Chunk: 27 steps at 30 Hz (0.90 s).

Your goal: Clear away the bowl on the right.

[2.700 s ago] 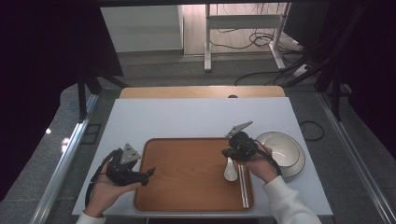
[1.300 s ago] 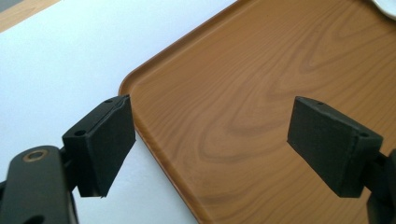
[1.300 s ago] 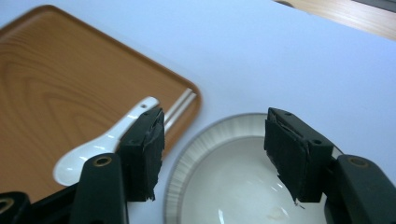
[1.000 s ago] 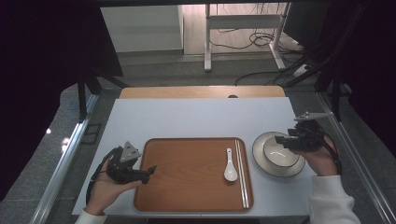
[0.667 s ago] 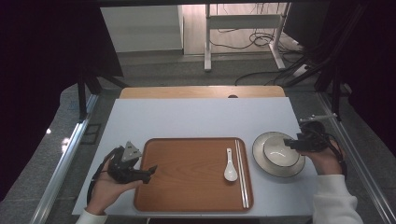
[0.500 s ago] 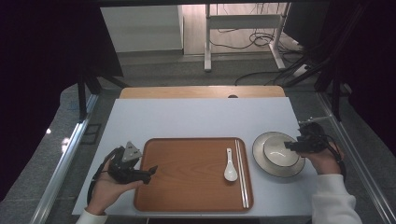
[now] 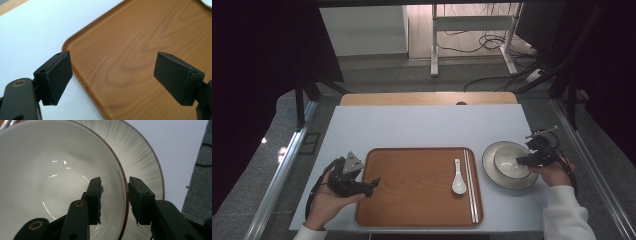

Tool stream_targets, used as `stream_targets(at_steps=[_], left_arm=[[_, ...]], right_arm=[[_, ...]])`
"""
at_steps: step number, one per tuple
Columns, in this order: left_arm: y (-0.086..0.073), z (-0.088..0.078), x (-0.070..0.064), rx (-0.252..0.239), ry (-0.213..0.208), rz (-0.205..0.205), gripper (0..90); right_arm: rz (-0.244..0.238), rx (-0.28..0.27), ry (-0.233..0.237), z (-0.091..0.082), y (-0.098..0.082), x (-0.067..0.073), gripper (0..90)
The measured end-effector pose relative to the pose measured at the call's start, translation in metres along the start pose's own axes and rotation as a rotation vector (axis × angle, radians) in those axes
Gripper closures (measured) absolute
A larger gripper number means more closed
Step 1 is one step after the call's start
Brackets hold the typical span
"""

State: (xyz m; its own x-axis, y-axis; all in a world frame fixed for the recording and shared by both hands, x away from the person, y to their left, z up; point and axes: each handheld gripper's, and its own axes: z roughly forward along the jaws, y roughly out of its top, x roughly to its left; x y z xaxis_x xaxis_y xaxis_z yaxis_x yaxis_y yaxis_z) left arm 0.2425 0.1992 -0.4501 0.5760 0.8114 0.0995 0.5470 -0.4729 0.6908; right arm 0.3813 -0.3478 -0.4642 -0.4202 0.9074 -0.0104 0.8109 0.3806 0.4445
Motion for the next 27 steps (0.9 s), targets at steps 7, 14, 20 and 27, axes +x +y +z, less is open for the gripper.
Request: stream_targets(at_steps=[7, 14, 20, 27], left_arm=[[0.000, -0.001, 0.000, -0.002, 0.001, 0.000, 15.1], [0.001, -0.002, -0.001, -0.003, 0.000, 0.003, 15.1], [0.001, -0.002, -0.001, -0.001, -0.001, 0.010, 15.1], [0.000, -0.002, 0.000, -0.001, -0.001, 0.001, 15.0]], right_arm=[[0.024, -0.003, 0.026, 0.000, 0.000, -0.001, 76.2], [0.062, -0.032, 0.077, -0.005, 0.000, -0.006, 82.7], [0.022, -0.029, 0.036, -0.011, 0.003, 0.003, 83.1], [-0.014, -0.045, 0.023, -0.016, 0.006, 0.009, 82.8]])
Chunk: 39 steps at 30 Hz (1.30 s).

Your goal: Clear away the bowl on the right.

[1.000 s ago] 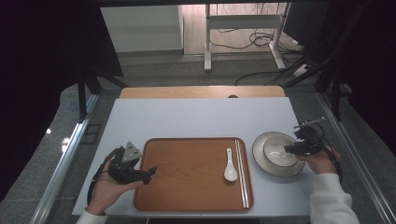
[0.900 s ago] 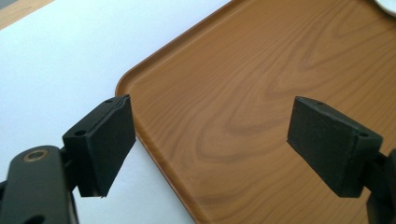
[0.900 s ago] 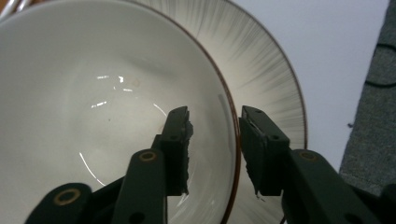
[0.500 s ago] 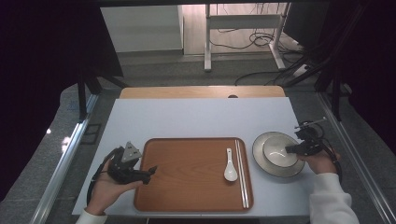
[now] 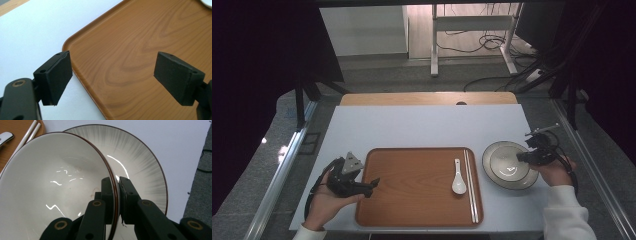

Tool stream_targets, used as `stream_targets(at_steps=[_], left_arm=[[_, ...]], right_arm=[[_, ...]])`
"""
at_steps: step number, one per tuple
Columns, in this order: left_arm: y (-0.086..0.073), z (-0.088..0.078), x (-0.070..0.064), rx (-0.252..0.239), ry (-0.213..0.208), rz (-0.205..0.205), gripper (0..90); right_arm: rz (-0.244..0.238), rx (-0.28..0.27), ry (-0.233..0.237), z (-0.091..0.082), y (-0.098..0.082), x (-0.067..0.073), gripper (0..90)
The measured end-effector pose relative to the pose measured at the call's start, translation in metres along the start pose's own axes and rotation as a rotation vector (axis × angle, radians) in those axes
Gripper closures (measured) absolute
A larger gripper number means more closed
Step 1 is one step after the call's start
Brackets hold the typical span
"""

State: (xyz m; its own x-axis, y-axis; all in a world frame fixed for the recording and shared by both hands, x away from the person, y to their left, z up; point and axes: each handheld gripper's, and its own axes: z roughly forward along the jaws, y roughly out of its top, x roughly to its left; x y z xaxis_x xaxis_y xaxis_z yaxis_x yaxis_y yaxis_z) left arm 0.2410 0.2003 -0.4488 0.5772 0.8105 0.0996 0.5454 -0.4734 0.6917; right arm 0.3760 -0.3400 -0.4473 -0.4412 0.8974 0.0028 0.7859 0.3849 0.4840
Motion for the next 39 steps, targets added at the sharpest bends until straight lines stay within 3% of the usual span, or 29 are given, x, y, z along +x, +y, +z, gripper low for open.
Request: stream_targets(at_steps=[8, 18, 32, 39], left_arm=[[0.000, -0.001, 0.000, -0.003, 0.003, -0.001, 15.0], [0.000, -0.001, 0.001, -0.003, 0.004, -0.001, 15.0], [0.000, 0.000, 0.002, -0.003, 0.006, -0.006, 15.1], [0.000, -0.001, 0.001, -0.004, 0.007, -0.005, 15.1]], right_arm=[[-0.021, -0.035, -0.001, -0.008, 0.002, 0.002, 82.3], [-0.045, -0.125, 0.081, -0.031, 0.007, 0.010, 82.6], [-0.094, -0.143, 0.105, -0.035, 0.013, 0.024, 82.6], [-0.120, -0.150, 0.140, -0.035, 0.017, 0.035, 82.6]])
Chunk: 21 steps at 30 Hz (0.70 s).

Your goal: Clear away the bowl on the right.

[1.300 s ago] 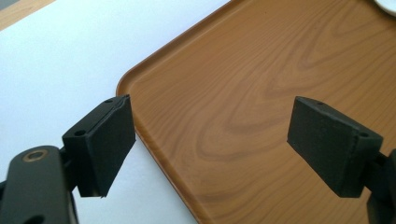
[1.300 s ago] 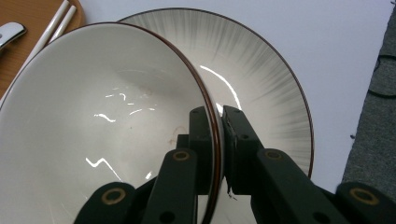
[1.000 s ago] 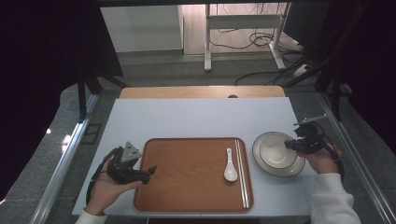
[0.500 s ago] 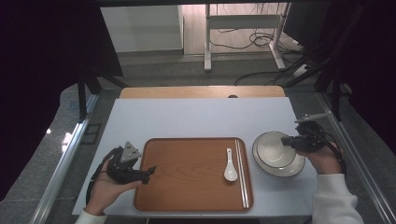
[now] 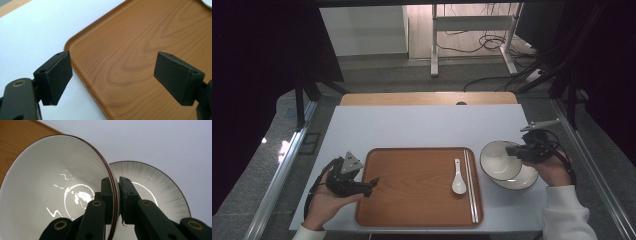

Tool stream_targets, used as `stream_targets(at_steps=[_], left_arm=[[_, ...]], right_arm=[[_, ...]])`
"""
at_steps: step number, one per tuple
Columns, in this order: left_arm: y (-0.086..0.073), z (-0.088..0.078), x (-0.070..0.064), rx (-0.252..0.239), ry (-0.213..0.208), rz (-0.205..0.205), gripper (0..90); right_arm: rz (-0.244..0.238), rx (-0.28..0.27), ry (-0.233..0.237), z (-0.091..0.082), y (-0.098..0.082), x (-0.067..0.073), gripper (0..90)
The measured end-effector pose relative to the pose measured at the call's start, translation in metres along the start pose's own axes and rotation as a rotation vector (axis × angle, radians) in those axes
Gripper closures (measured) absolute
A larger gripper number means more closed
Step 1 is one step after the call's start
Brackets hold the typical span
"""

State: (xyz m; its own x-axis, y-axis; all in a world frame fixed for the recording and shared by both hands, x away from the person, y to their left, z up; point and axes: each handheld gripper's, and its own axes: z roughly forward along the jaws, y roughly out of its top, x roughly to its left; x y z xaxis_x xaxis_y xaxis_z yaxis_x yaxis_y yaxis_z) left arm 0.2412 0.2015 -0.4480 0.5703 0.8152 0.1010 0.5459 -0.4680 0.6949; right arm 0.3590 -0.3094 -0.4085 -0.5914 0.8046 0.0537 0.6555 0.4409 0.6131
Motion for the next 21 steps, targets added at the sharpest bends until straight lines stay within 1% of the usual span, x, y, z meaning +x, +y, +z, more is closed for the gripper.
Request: stream_targets(at_steps=[1, 3, 6, 7, 10, 14, 17, 21], left_arm=[[0.000, 0.000, 0.000, 0.000, 0.000, 0.000, 15.0], [0.000, 0.000, 0.000, 0.001, 0.001, 0.000, 15.1], [0.000, 0.000, 0.000, 0.000, 0.000, 0.000, 15.1], [0.000, -0.001, 0.001, -0.002, 0.000, -0.004, 15.1], [-0.001, 0.000, 0.001, 0.000, 0.001, -0.005, 15.1], [0.000, -0.001, 0.001, -0.007, 0.008, -0.005, 15.2], [0.000, -0.001, 0.001, -0.006, 0.006, -0.004, 15.2], [-0.001, 0.000, 0.000, -0.001, 0.003, -0.002, 15.2]], right_arm=[[-0.014, 0.005, 0.005, 0.001, 0.002, 0.003, 82.6], [-0.016, 0.006, 0.021, 0.003, 0.003, 0.006, 82.6], [-0.022, 0.007, 0.025, 0.005, 0.004, 0.010, 82.6], [-0.033, 0.014, 0.029, 0.007, 0.007, 0.015, 82.6], [-0.053, 0.016, 0.040, 0.011, 0.010, 0.022, 82.6], [-0.071, 0.010, 0.065, 0.015, 0.014, 0.031, 82.5], [-0.087, 0.000, 0.069, 0.017, 0.017, 0.039, 82.6], [-0.103, 0.002, 0.097, 0.022, 0.021, 0.048, 82.6]])
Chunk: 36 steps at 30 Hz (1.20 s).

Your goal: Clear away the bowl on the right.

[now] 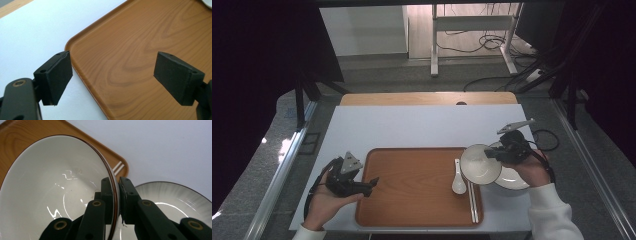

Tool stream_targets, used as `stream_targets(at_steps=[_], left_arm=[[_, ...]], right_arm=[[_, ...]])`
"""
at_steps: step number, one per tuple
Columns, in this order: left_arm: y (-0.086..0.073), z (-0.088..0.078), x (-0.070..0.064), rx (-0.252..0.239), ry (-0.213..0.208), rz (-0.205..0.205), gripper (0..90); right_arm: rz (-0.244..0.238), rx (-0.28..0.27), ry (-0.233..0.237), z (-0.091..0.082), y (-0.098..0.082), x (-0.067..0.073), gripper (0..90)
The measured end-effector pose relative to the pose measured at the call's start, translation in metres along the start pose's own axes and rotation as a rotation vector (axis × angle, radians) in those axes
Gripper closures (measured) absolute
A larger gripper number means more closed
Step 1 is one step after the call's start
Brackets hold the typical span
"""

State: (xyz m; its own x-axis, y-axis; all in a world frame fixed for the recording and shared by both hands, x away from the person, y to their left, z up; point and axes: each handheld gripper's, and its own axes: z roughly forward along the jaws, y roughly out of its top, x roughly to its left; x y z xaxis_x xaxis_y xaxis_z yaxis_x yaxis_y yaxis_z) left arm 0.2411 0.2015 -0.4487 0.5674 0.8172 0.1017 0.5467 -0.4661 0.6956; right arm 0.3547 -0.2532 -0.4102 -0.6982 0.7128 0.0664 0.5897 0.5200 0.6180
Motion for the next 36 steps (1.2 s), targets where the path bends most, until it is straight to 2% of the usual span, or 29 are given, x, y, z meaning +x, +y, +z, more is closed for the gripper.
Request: stream_targets(at_steps=[7, 10, 29, 36], left_arm=[[0.000, 0.001, 0.000, 0.004, -0.003, 0.004, 15.2], [0.000, 0.001, 0.000, 0.004, -0.004, 0.004, 15.2], [-0.001, 0.002, -0.001, 0.013, -0.003, 0.007, 15.2], [-0.001, 0.002, -0.001, 0.013, -0.003, 0.008, 15.2]], right_arm=[[-0.030, 0.001, 0.006, 0.009, 0.005, 0.010, 82.5], [-0.029, 0.000, 0.011, 0.010, 0.007, 0.012, 82.5], [-0.088, 0.017, 0.078, 0.036, 0.024, 0.043, 82.4], [-0.111, 0.031, 0.101, 0.051, 0.031, 0.058, 82.3]])
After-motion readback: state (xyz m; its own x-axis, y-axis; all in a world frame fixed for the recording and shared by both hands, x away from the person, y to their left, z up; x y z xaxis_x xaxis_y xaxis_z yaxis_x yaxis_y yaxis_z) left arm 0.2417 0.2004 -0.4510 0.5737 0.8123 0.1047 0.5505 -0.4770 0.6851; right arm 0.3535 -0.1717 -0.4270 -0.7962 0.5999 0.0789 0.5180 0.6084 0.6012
